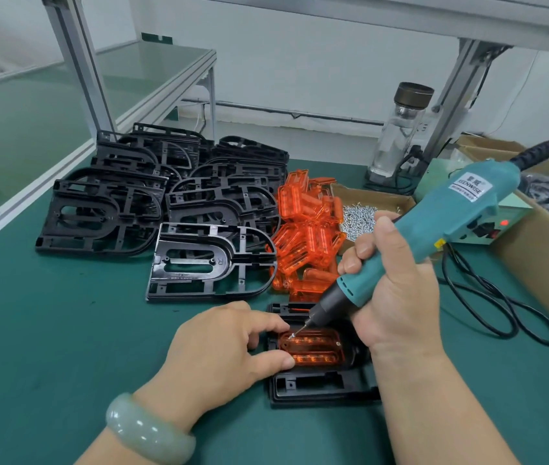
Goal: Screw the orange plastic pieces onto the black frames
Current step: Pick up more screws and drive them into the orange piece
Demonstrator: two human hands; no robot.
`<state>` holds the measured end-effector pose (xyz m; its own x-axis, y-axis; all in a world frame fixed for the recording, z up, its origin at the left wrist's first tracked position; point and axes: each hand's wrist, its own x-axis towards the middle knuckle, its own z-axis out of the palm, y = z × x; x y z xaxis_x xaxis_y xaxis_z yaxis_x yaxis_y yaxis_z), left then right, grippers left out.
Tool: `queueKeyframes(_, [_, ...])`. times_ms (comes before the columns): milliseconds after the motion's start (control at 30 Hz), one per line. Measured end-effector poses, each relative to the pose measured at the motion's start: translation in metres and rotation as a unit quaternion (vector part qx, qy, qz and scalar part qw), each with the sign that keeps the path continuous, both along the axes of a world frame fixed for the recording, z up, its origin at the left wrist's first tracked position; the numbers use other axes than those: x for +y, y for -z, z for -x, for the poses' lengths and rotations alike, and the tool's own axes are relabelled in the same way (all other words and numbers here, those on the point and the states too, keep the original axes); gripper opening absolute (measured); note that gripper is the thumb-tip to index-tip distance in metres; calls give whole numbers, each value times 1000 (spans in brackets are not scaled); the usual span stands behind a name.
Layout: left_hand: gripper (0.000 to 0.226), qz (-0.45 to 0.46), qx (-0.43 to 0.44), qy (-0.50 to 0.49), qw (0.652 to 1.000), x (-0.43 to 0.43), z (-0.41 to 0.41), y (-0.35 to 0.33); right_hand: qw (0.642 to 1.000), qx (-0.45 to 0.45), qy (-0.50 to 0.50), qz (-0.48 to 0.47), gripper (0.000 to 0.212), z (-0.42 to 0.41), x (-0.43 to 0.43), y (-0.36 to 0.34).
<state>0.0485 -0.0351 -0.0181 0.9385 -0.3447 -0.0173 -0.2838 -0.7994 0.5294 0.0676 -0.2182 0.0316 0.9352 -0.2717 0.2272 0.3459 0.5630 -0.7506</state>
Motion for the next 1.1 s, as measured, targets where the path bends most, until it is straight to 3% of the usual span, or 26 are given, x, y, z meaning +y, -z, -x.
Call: queueKeyframes(1100, [48,-9,-2,-9,1000,-1,0,-1,989,-35,-49,135,15,5,10,-7])
